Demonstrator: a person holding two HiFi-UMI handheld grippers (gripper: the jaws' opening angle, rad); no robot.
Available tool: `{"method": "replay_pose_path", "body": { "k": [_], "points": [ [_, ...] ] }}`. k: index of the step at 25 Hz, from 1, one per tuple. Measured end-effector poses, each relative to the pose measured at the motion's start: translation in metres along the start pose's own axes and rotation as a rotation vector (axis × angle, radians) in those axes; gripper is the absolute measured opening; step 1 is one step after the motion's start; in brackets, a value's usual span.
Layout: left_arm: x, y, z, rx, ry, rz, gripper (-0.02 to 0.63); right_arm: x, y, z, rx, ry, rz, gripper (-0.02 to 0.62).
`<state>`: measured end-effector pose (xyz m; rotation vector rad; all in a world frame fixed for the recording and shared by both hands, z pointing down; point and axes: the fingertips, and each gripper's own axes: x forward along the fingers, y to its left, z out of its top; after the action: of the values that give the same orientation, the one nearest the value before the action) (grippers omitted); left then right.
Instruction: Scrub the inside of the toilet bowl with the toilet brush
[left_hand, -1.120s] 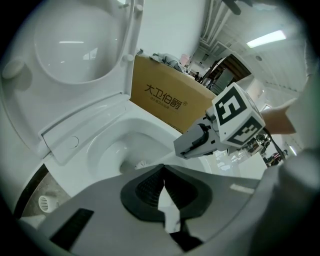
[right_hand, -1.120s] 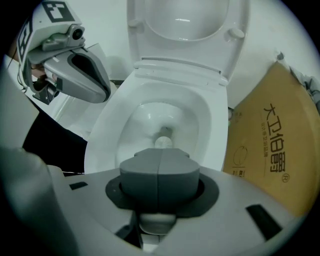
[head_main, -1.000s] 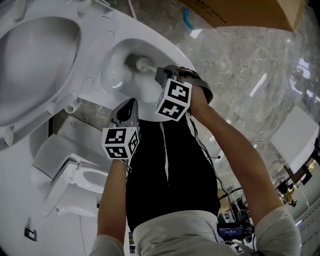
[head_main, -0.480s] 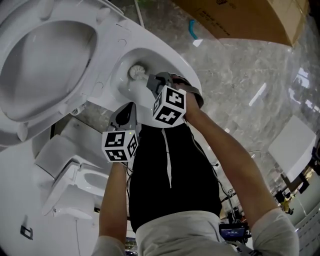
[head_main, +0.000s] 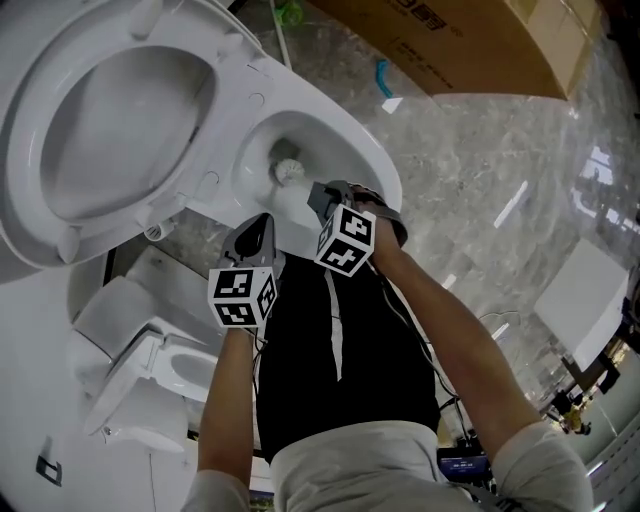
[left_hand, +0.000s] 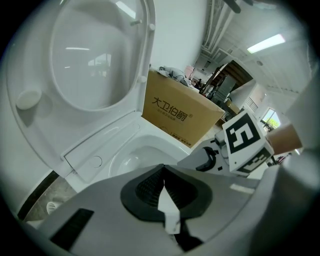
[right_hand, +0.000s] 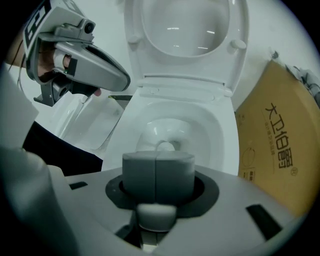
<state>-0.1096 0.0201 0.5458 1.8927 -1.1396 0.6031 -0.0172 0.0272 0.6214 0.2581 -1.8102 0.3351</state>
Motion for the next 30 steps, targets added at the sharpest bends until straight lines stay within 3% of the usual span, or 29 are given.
{"method": "replay_pose_path", "body": {
  "k": [9,13,23,30],
  "points": [
    [-0.023,-0.009,0.000,0.039,-0.019,-0.043,0.009,-0.039,0.015,-0.022,0.362,-0.132,-0.133,0.147],
    [-0.036,-0.015,0.000,0.048,-0.018,-0.049,0.009,-0.066,0.026,-0.026,0.526,-0.182,-0.142,0.147],
    [-0.067,-0.046,0.006,0.058,-0.021,-0.026,0.009,-0.131,0.039,-0.037,0.738,-0.317,-0.181,0.147],
    [-0.086,-0.077,0.011,0.052,-0.053,0.008,0.009,-0.163,0.044,-0.051,0.730,-0.372,-0.190,0.147]
  ]
}}
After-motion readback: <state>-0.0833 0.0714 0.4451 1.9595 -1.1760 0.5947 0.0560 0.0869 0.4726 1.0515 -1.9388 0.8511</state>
